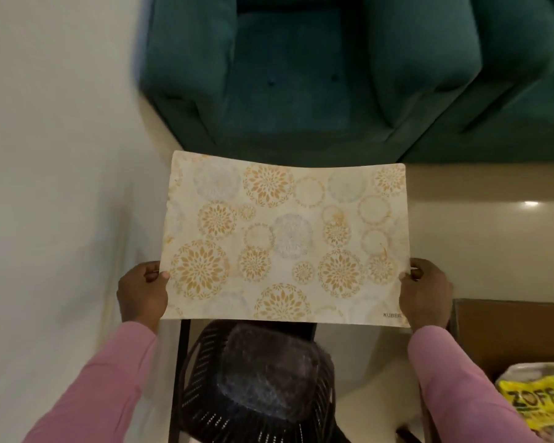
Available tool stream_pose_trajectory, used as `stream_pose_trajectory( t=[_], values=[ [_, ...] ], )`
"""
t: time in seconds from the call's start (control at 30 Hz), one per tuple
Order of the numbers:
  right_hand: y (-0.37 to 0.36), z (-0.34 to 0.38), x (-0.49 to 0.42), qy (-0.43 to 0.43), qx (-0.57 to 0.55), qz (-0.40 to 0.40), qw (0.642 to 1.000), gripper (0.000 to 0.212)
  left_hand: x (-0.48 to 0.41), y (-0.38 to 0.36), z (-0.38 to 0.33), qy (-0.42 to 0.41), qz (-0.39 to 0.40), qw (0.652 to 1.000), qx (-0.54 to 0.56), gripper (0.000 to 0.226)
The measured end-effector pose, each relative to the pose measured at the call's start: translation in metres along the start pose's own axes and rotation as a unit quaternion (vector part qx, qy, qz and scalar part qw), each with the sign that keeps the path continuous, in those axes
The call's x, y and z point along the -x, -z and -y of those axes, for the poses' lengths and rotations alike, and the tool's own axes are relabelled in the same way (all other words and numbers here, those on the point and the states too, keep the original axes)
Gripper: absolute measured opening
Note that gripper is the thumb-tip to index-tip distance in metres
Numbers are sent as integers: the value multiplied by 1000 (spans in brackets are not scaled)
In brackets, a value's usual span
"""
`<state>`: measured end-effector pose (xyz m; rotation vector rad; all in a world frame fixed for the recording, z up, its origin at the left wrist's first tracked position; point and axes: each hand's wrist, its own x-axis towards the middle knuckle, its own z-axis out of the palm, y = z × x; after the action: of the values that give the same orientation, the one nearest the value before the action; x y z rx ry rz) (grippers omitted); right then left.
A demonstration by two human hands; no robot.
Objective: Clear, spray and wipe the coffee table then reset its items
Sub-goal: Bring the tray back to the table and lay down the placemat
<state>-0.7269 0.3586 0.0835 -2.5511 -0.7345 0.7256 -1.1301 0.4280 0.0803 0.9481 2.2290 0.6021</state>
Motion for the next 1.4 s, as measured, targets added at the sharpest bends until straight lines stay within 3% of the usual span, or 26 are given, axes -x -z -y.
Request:
stream_pose_trajectory(
  t=[0.2, 0.43, 0.8, 1.03, 1.4],
  values=[
    [83, 12, 46, 28, -5, 0, 1000, 33, 61, 62, -36, 20, 5, 999, 45, 23],
    [175, -23, 123, 11, -4, -5, 1000, 32, 167, 125, -19, 54, 44, 990, 121, 26],
    [243, -103, 250, -3, -52, -111, 992, 34, 270, 187, 33, 7, 86, 980, 181, 31],
    [286, -171, 301, -17, -37, -130, 991, 36, 338, 197, 76, 17, 137, 975, 175, 28],
    [372, -287, 310, -29, -54, -150, 987, 33, 461, 167, 71, -16, 187, 965, 182, 19]
  ],
)
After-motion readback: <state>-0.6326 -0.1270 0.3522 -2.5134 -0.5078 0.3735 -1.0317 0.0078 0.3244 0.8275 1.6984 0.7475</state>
